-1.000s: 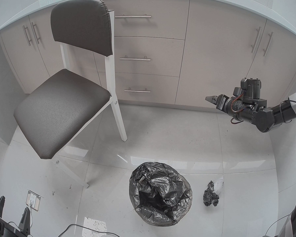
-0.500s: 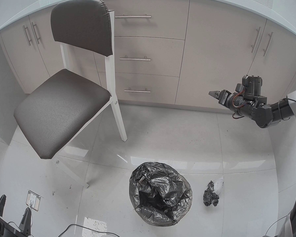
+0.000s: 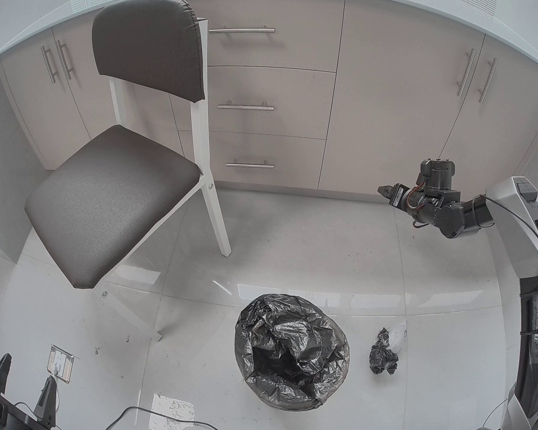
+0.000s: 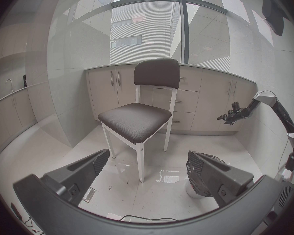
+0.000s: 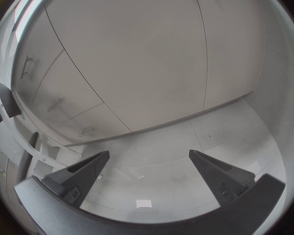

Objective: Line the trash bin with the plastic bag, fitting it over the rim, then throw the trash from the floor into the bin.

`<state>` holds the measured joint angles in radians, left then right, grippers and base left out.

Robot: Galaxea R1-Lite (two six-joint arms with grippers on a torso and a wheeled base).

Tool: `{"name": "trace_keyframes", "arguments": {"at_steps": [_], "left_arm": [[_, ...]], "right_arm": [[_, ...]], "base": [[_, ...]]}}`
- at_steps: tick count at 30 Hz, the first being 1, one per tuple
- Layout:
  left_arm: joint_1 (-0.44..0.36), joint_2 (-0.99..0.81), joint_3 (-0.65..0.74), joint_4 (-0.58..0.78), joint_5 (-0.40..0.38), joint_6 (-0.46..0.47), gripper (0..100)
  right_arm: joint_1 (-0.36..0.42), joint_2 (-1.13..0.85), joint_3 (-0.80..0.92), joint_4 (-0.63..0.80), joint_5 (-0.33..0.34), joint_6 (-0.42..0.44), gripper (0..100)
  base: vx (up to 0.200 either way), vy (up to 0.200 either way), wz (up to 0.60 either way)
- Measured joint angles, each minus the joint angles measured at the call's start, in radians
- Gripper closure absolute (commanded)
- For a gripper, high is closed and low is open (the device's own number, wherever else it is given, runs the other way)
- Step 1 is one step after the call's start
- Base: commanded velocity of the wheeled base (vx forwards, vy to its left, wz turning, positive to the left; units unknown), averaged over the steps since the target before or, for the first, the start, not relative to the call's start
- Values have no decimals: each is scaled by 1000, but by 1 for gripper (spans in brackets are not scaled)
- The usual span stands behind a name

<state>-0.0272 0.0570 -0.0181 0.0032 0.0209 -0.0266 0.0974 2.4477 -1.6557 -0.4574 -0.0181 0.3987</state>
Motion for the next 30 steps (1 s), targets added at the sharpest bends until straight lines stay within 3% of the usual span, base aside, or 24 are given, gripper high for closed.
{"name": "trace_keyframes", "arguments": {"at_steps": [15,30], "left_arm": [[10,-12,1,0,0,-1,0],[18,-32,0,0,0,-1,0]], "right_arm": [[-5,258,-301,165,-64,-70,0],[-24,452,-344,284,-108,-86,0]], "base": [[0,0,0],[0,0,0]]}}
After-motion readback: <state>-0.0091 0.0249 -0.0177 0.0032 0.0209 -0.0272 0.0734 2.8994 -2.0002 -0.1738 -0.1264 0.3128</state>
